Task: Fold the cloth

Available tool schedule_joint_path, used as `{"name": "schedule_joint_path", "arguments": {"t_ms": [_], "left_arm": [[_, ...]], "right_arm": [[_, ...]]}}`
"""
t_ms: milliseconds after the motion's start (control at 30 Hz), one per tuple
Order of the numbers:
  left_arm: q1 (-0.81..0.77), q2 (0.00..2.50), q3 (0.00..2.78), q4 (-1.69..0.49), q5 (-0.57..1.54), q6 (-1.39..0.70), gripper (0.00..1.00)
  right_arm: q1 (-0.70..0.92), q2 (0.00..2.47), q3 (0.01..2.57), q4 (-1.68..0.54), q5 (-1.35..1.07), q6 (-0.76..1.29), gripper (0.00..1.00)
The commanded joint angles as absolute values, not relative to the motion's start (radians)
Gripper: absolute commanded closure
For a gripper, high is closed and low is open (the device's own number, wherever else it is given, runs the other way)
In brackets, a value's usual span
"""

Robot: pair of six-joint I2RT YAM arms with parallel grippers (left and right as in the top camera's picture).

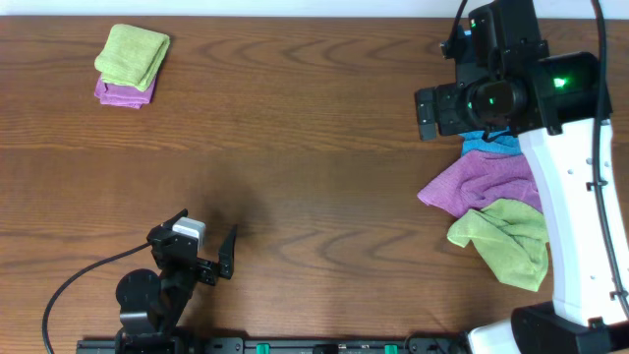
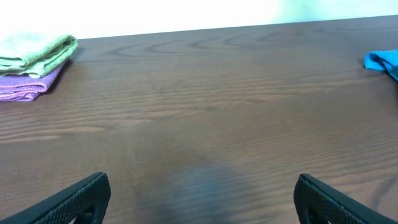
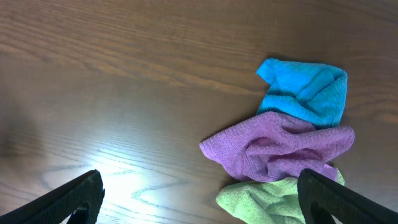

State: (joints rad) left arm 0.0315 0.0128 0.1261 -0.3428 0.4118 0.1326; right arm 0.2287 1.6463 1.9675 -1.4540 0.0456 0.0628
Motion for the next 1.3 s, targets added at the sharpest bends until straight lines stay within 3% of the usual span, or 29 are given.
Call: {"name": "schedule_joint_path", "arguments": {"t_ms": [0, 300, 433, 633, 800, 933, 1100, 1267], "left_arm": [[0.027, 0.004, 0.108, -0.358, 0.415, 0.150, 0.05], [0.027, 0.004, 0.109, -0.358, 0.415, 0.150, 0.05], [0.027, 0.004, 0.109, -0.358, 0.415, 0.150, 0.05], [0.027, 0.004, 0.109, -0.358, 0.415, 0.150, 0.05], [0.027, 0.004, 0.109, -0.358, 0.415, 0.150, 0.05], [0.027, 0.004, 0.109, -0.358, 0.415, 0.150, 0.05], [0.027, 0.004, 0.108, -0.358, 0.415, 0.150, 0.05], [0.027, 0.004, 0.109, -0.358, 0.415, 0.150, 0.05]], "right_arm": [[0.239, 1.625, 1.968, -1.455, 0.056, 0.051, 0.01], [0.239, 1.625, 1.968, -1.454, 0.067, 0.049, 0.01], [0.228, 1.602, 1.968, -1.421, 0.283, 0.049, 0.01], [0.216, 1.412, 1.893, -1.259, 0.204, 0.051, 0.01], [0.172, 1.099, 1.534, -0.982, 0.127, 0.051, 0.01], [0.109, 0.751, 1.090, -0.734, 0.123, 0.051, 0.01], [0.034, 0.423, 0.755, -0.622, 0.120, 0.051, 0.01], [0.020, 0.245, 0.580, -0.620, 0.095, 0.051, 0.01]]}}
